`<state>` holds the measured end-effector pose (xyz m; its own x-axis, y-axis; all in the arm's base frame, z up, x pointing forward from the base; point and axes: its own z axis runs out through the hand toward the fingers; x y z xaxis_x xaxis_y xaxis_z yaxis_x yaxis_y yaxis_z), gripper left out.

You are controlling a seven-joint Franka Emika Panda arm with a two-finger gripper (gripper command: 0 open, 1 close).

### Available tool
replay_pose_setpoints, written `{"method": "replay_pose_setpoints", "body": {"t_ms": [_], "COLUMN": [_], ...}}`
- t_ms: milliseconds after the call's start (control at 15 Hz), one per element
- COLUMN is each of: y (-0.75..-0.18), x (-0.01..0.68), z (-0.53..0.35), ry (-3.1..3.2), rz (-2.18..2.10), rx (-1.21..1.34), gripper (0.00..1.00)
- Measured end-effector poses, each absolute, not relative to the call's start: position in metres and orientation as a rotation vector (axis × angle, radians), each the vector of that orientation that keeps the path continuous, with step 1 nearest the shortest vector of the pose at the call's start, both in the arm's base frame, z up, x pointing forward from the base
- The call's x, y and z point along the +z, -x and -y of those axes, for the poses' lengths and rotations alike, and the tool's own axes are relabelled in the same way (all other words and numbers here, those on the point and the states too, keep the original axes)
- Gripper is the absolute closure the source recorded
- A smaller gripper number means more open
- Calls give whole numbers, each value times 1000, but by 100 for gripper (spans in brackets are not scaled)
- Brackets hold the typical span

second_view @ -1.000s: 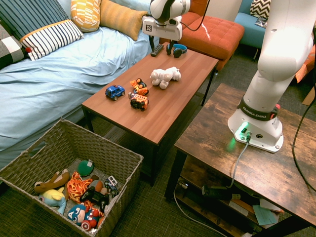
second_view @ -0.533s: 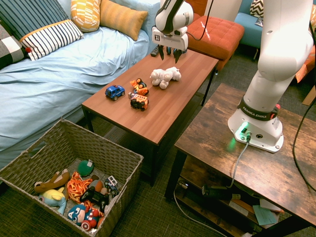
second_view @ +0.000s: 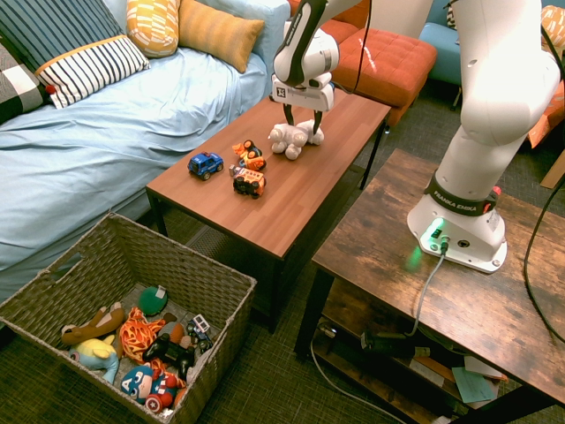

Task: Put the stuffed toy in the basket

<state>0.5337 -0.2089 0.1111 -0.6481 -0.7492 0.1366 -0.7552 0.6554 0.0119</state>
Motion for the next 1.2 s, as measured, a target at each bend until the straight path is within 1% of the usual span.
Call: {"method": "replay_pose_setpoints", "body": {"t_ms": [67,133,400,867,1000,1200], "y": [-537,-539,-541,-545,-548,-554], "x": [109,107,95,96,100,125], "z": [205,202,193,188,186,189], "ry": [-1263,-1276,-1325,-1434,-1498,-1578], "rz": [2733,2728,2717,2713,2708,2704], "rx": [71,66,38,17,20,51], "gripper": [0,100,100,100,100,100]}}
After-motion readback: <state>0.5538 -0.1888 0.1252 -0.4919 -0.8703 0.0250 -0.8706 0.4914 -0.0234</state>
